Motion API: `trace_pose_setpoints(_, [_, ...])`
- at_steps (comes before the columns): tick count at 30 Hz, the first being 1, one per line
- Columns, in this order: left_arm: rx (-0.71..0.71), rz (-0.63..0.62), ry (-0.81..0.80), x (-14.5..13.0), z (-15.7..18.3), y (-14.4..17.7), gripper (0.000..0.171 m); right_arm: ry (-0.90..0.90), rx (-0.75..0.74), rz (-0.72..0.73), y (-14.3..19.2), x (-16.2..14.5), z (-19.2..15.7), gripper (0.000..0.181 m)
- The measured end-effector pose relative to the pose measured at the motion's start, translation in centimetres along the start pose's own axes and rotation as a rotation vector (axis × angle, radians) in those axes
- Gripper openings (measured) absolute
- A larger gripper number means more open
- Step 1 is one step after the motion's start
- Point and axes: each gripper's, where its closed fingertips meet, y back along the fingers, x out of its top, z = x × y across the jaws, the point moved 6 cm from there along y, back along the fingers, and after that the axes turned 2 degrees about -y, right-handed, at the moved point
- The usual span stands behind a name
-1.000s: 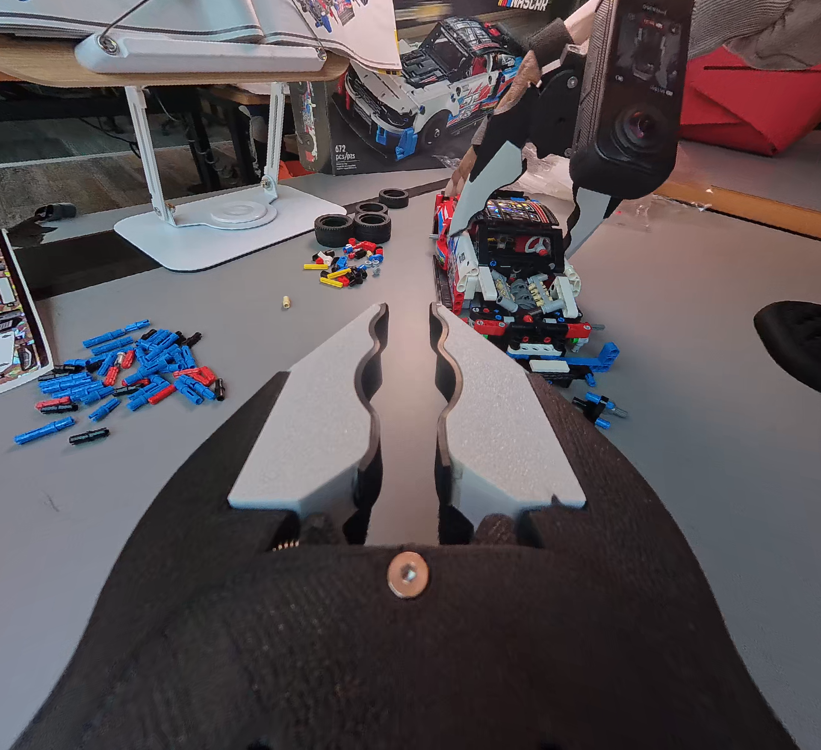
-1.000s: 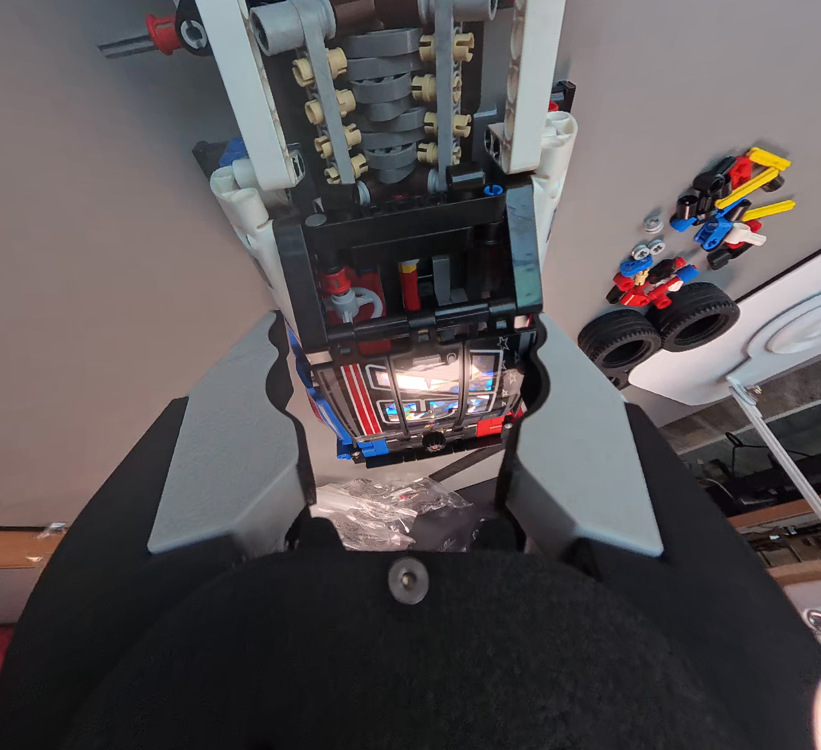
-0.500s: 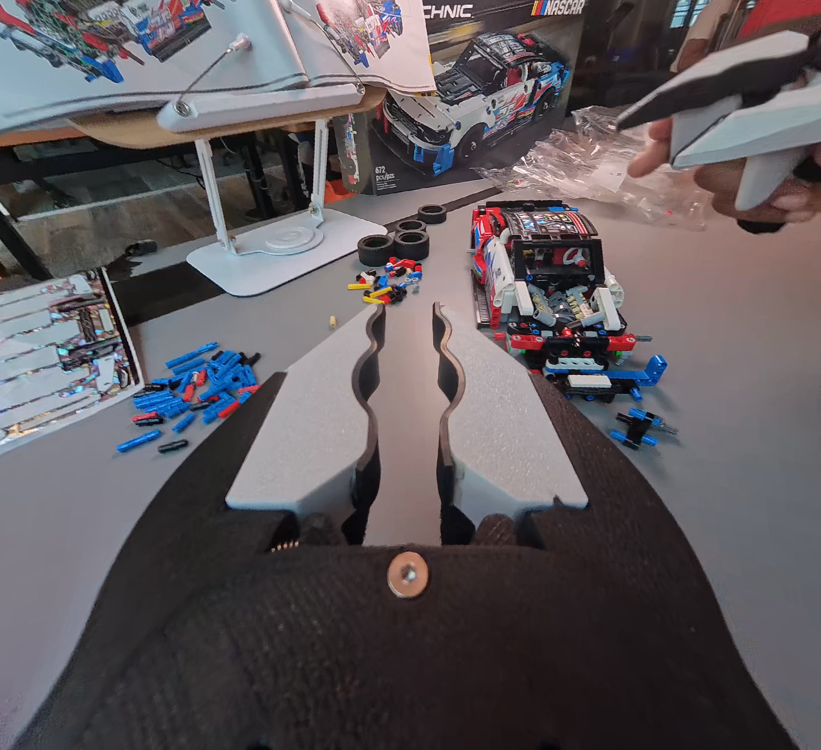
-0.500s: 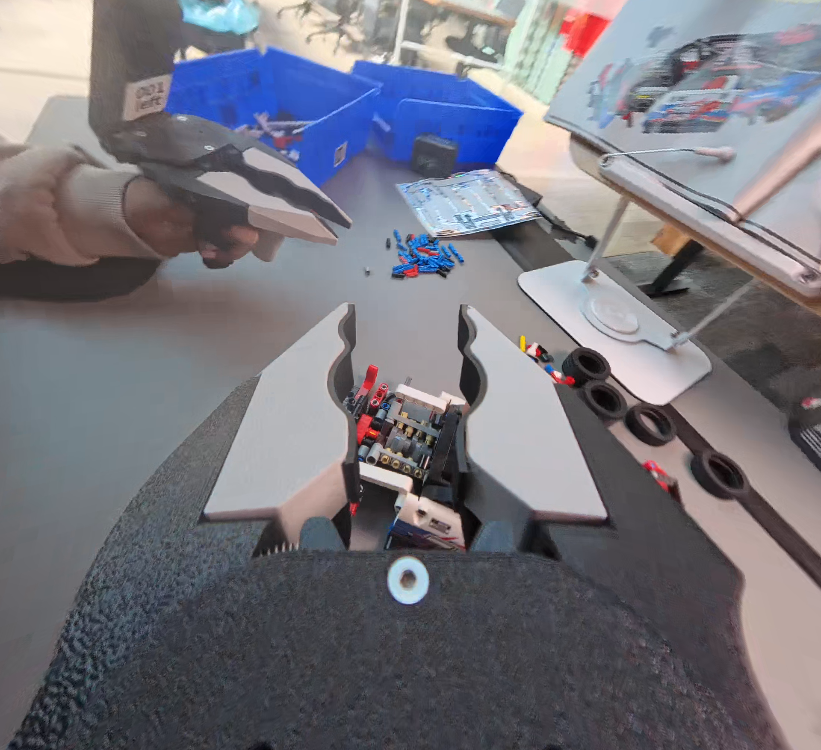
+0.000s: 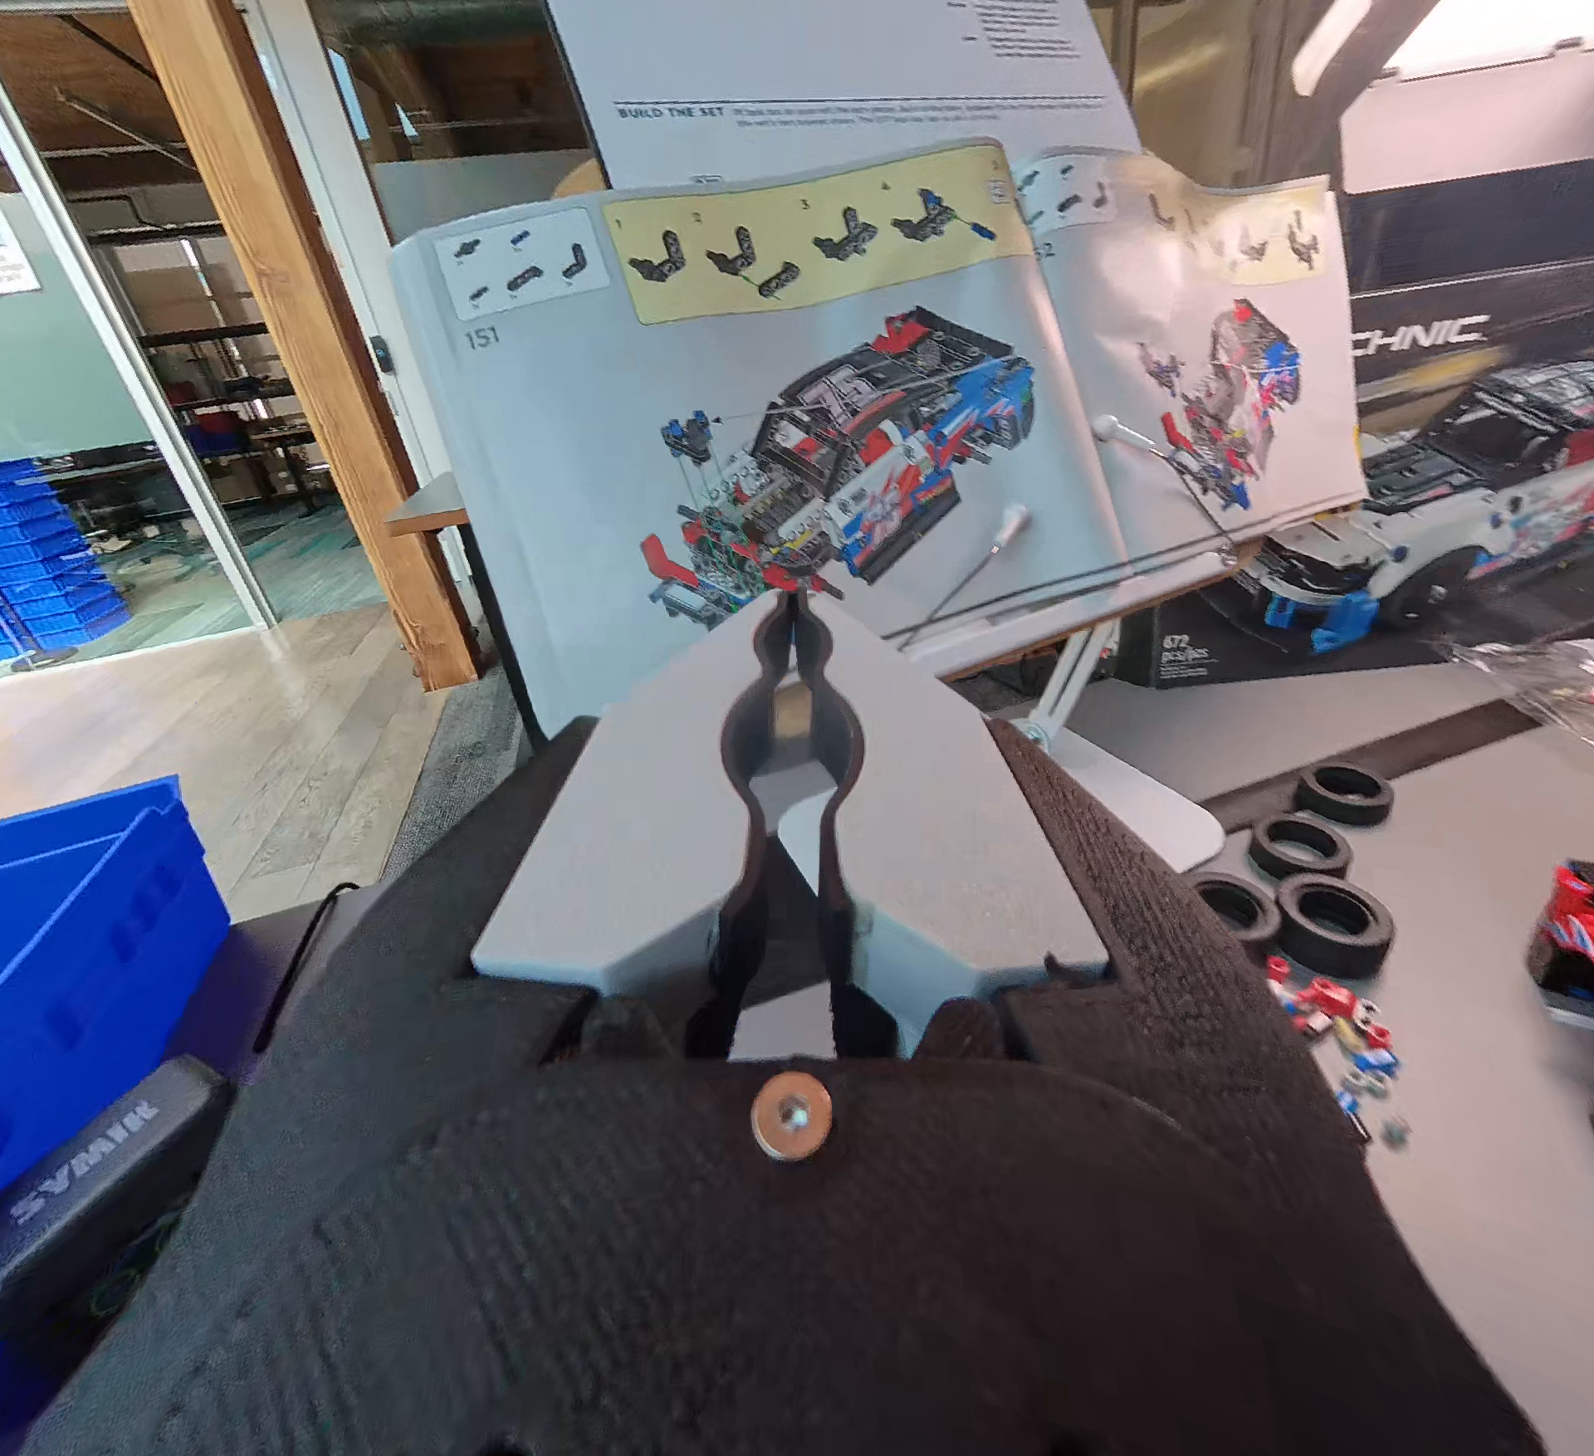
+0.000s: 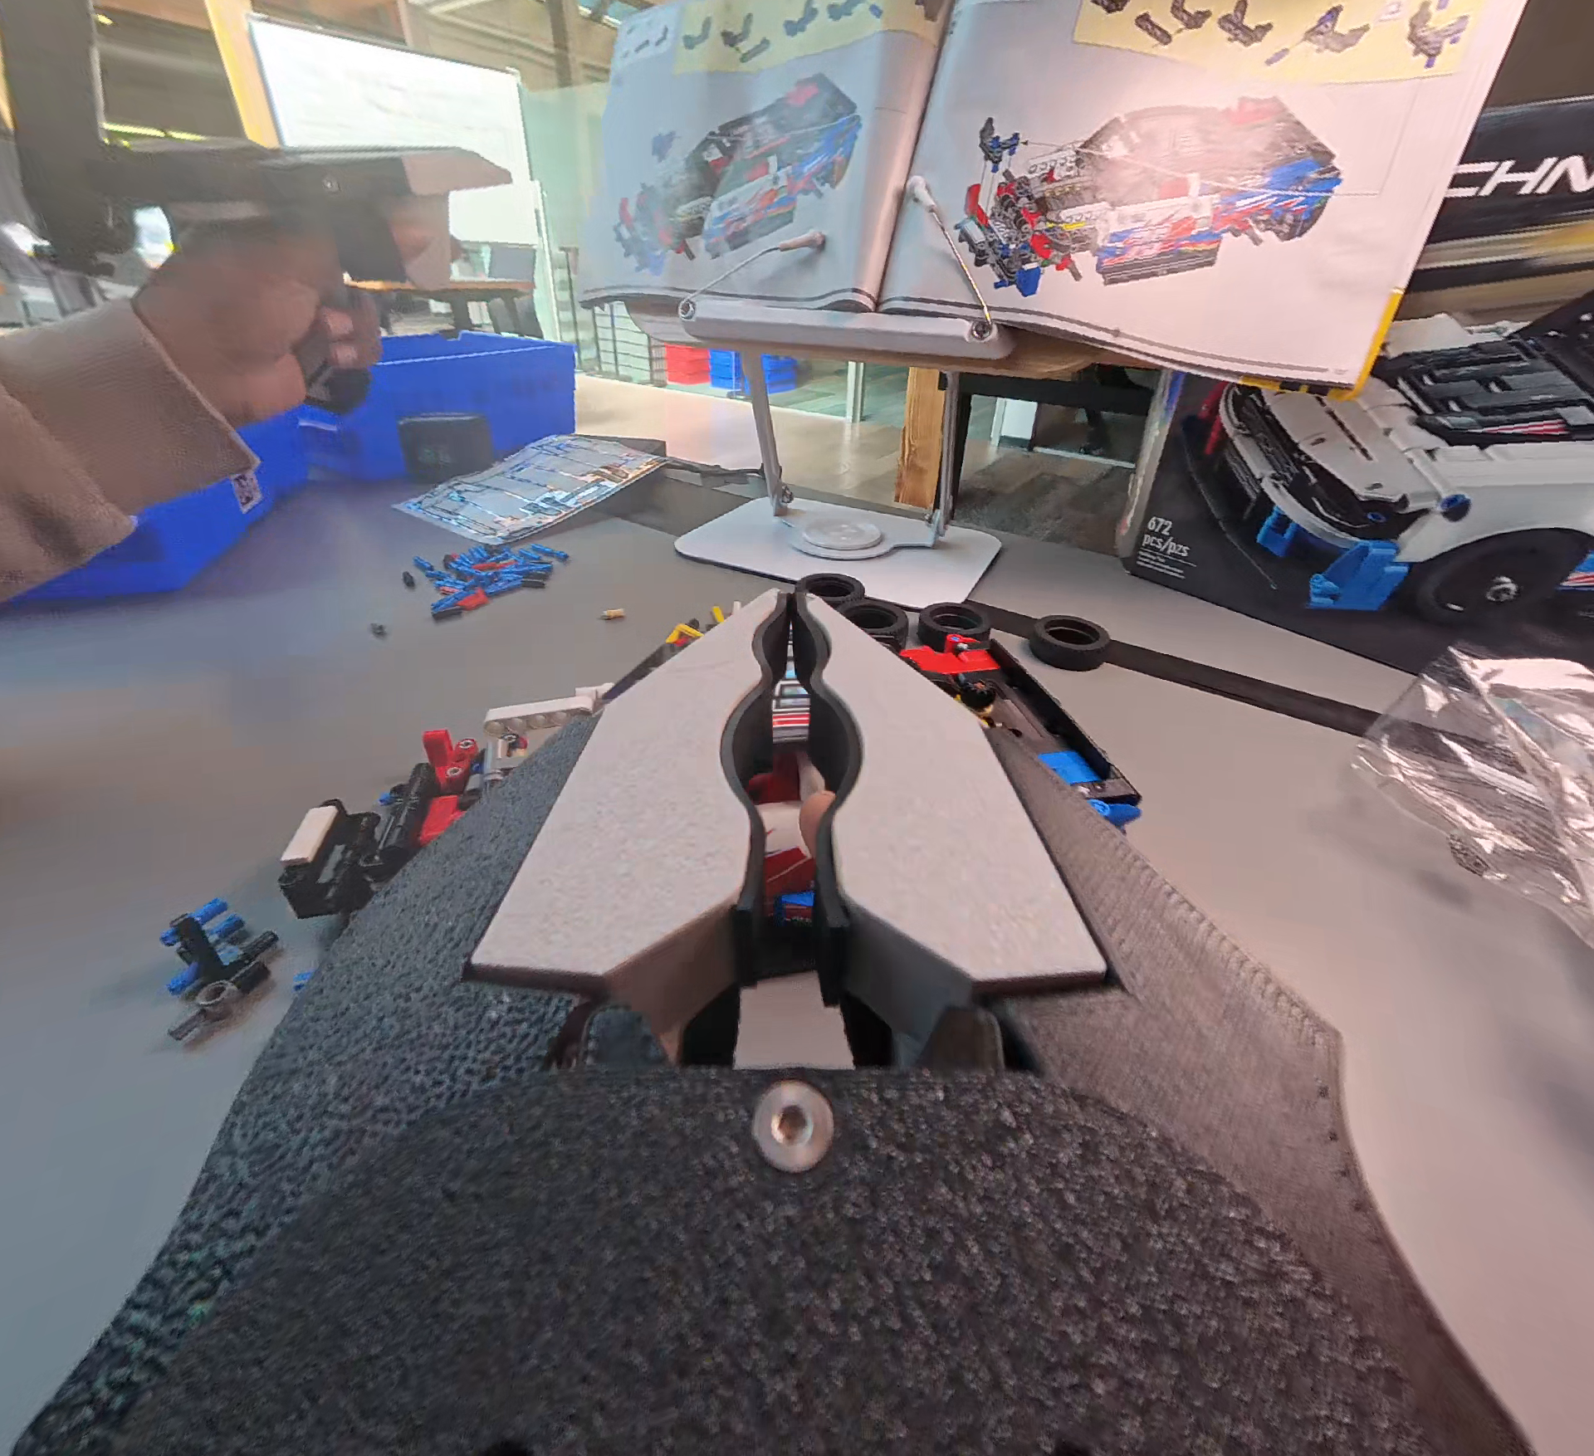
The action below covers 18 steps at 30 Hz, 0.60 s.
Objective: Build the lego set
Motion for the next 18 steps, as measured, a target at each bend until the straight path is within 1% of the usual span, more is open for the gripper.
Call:
trace_pose_setpoints(4, [0.042, 0.015, 0.008, 0.0, -2.2, -4.2, 0.000, 0.010, -0.053, -0.025, 0.0, -1.1, 1.1, 0.000])
trace_pose_setpoints(8, [0.060, 0.037, 0.032, -0.5, -3.4, -6.5, 0.000, 0.014, -0.076, -0.047, -0.6, -1.8, 1.8, 0.000])
trace_pose_setpoints(13, [0.049, 0.040, 0.064, -1.7, -4.2, -7.9, 0.000, 0.004, -0.099, -0.072, -1.0, -2.4, 2.4, 0.000])
trace_pose_setpoints(18, [0.023, 0.024, 0.053, -2.0, -4.0, -7.8, 0.000, -0.011, -0.094, -0.057, -1.0, -2.4, 2.6, 0.000])
